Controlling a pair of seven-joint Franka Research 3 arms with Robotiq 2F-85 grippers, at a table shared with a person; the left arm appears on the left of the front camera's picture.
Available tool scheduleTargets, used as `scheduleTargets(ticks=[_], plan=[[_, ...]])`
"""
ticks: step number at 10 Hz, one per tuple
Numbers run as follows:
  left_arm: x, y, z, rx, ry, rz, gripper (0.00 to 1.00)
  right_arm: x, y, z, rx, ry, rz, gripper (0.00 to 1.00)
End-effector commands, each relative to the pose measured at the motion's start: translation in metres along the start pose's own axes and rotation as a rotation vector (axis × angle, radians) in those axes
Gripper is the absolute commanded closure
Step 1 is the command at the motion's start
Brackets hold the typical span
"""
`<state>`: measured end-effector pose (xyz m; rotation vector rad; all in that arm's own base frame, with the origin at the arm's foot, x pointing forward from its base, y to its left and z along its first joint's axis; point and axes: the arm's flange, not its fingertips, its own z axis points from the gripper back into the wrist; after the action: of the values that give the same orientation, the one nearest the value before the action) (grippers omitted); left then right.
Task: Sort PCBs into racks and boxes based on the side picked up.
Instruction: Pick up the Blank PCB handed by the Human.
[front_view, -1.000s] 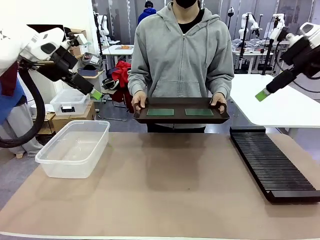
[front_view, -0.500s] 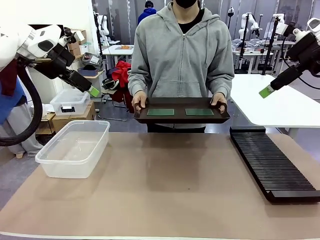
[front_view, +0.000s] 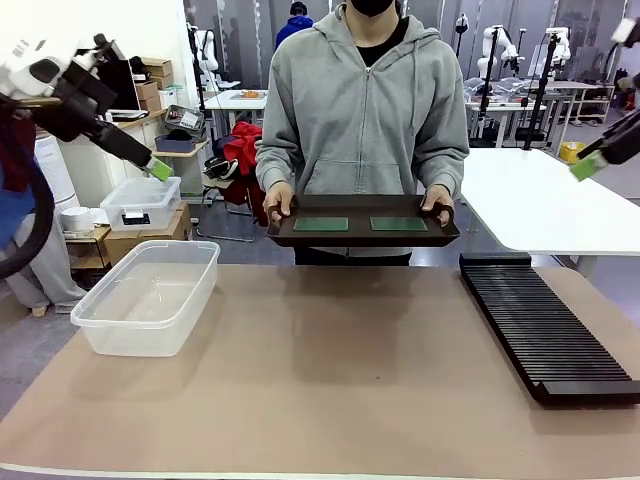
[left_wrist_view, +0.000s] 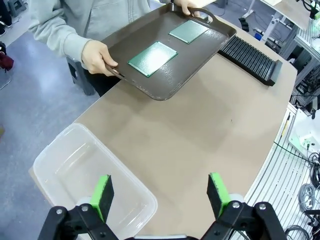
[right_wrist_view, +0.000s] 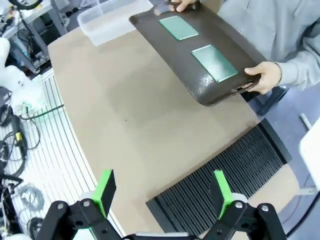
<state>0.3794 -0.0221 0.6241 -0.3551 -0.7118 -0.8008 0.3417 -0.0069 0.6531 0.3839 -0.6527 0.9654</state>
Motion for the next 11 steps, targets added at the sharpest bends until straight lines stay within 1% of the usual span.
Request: scheduleTargets(ticks=[1, 2, 5, 6, 8, 10, 11], plan=[[-0.006, 0.007, 0.012, 0.028, 0.015, -0.037, 0.00, -0.005, -0.010, 0.022, 0.002, 0.006, 0.028, 0.00], [-0.007, 0.008, 0.019, 0.049, 0.019, -0.066, 0.00, -0.005, -0.013, 0.035, -0.027, 0.016, 0.015, 0.00], [-0.015, 0.009, 0.037, 0.107, 0.011, -0.084, 0.00, -0.010, -0.024, 0.065, -0.087, -0.029, -0.075, 0.00], [-0.016, 0.010, 0.045, 0.091, -0.013, -0.087, 0.00, -0.013, -0.026, 0.069, -0.109, -0.025, -0.095, 0.00], [-0.018, 0.009, 0.061, 0.072, -0.046, -0.084, 0.00, -0.016, -0.031, 0.075, -0.103, -0.030, -0.102, 0.00], [-0.017, 0.009, 0.066, 0.109, -0.035, -0.069, 0.00, -0.018, -0.032, 0.077, -0.103, -0.032, -0.110, 0.00], [-0.016, 0.009, 0.057, 0.103, -0.014, -0.029, 0.00, -0.014, -0.029, 0.071, -0.103, -0.028, -0.107, 0.00]])
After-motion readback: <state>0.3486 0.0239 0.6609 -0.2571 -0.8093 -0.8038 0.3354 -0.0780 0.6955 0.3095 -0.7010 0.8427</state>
